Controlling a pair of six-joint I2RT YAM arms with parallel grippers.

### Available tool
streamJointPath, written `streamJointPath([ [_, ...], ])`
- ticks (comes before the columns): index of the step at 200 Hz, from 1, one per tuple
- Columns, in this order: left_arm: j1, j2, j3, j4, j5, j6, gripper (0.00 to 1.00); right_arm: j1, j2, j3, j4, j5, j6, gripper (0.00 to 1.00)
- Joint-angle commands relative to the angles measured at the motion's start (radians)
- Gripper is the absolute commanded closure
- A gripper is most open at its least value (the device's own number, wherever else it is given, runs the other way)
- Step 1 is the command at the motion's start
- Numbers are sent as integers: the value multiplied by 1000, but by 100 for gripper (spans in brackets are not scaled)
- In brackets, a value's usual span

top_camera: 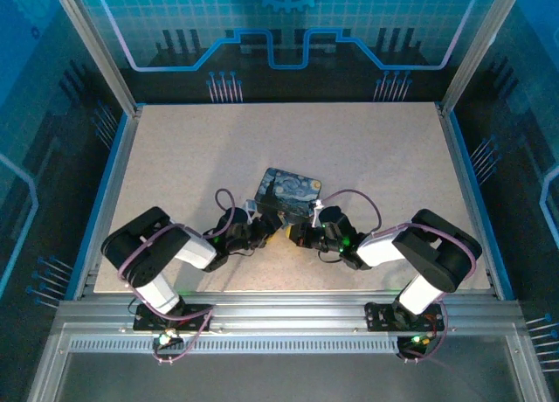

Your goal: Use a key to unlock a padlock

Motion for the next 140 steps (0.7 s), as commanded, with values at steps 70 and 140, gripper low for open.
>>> streamJointPath([
  [70,-1,95,-6,199,22,-58,77,-1,-5,20,34,-34,61,96],
  [140,-20,21,1,120,-10,-49,97,-6,-195,-39,-155,63,-98,63],
])
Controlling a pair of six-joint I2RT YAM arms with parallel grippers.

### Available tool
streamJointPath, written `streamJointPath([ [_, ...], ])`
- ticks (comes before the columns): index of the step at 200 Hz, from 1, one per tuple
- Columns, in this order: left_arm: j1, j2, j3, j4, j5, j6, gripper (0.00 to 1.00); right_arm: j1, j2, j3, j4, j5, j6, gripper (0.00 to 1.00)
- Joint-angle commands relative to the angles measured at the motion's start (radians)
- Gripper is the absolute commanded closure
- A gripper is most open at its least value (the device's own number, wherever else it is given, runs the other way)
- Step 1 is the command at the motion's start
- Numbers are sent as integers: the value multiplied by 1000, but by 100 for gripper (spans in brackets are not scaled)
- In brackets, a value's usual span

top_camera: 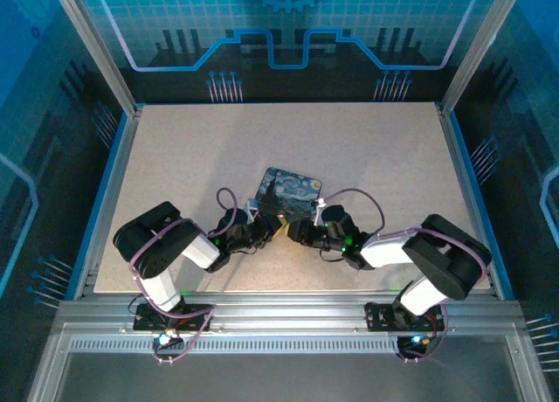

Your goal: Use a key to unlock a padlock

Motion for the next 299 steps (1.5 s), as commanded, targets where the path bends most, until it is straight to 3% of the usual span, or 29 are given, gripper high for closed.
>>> streamJointPath([
  [1,-15,-51,2,-30,-22,7,97,-1,-104,-25,-109,60,-108,62],
  [60,-38,-156,49,-189,-43,-32,99,90,-423,21,-495,313,-699,45],
  [101,-49,-251,72,-326,-66,-29,100,175,-500,-13,-473,426,-994,38],
  [155,-58,-355,123,-490,-80,-25,100,315,-429,-2,-388,565,-1333,35],
  [202,-62,-387,134,-522,-85,-27,100,333,-337,29,-303,611,-1427,37],
  [299,-66,-394,128,-532,-99,-39,100,335,-203,79,-203,616,-1418,51],
])
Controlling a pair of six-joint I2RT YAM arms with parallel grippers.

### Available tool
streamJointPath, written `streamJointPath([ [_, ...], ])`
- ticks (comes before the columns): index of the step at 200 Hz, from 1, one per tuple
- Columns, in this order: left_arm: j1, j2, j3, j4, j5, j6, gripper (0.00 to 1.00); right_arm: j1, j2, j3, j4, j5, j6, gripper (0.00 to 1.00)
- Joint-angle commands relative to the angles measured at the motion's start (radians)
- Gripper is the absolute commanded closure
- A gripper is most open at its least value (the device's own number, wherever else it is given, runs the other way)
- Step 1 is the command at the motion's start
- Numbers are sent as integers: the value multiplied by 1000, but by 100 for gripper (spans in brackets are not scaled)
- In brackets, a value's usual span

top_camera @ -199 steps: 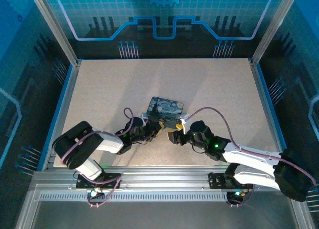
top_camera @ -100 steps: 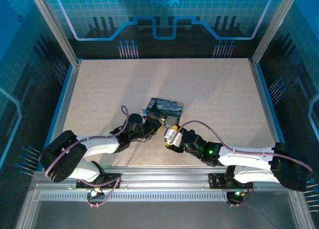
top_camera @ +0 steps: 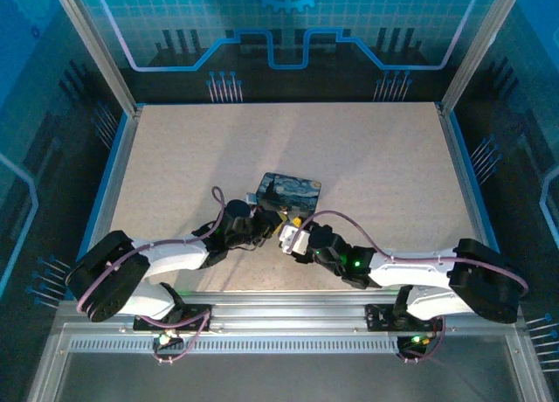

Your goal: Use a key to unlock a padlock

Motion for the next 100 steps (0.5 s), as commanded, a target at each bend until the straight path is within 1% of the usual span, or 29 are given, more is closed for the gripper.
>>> streamJointPath([
  [1,-7,-29,26,12,-19,-11,100,12,29,35,61,23,-1,51],
  [21,-6,-29,28,11,-18,-13,100,12,55,48,76,28,3,57],
  [30,-6,-29,28,11,-18,-12,100,12,67,50,81,33,3,59],
  [47,-7,-30,26,11,-18,-12,100,12,85,52,93,50,4,67],
  [56,-8,-30,26,9,-20,-14,100,12,91,51,95,59,6,69],
  [66,-6,-30,26,9,-20,-13,100,12,93,48,95,68,10,70],
  [80,-7,-30,27,10,-20,-15,100,12,95,44,97,81,15,75],
  [100,-7,-29,26,11,-20,-15,100,12,96,34,98,99,23,75],
])
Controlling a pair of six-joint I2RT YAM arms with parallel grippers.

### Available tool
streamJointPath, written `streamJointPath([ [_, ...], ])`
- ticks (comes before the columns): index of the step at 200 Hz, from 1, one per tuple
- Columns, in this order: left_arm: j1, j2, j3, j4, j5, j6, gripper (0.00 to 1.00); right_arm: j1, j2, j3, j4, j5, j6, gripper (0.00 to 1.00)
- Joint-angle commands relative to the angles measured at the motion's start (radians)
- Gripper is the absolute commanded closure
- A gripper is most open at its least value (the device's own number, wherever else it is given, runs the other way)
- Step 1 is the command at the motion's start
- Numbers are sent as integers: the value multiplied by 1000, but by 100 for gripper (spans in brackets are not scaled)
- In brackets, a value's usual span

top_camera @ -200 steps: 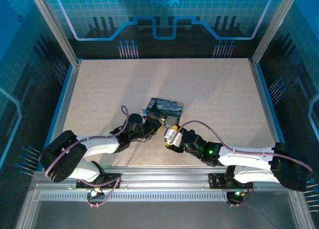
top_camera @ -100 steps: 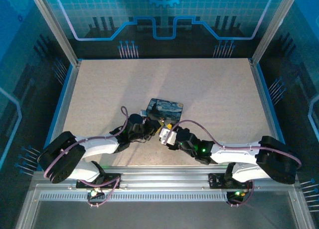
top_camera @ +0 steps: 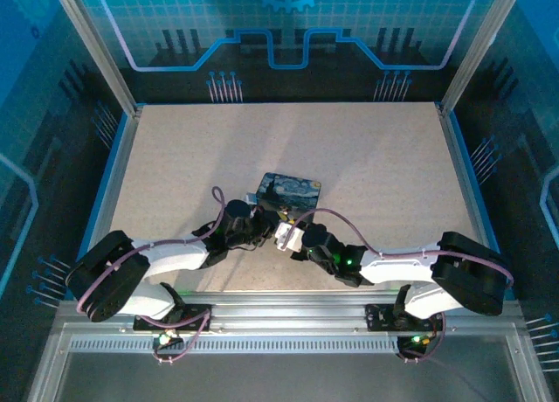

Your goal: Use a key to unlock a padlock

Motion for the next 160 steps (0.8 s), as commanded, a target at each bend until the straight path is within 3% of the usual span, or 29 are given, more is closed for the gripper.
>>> streamJointPath([
  [1,-7,-30,26,13,-18,-14,100,12,3,4,42,46,15,75],
  [43,-7,-30,26,15,-19,-16,100,9,4,-9,43,63,23,79],
  [132,-7,-29,28,16,-16,-16,100,1,17,0,48,62,52,99],
  [160,-6,-27,28,17,-15,-17,100,-10,14,2,41,44,97,100],
])
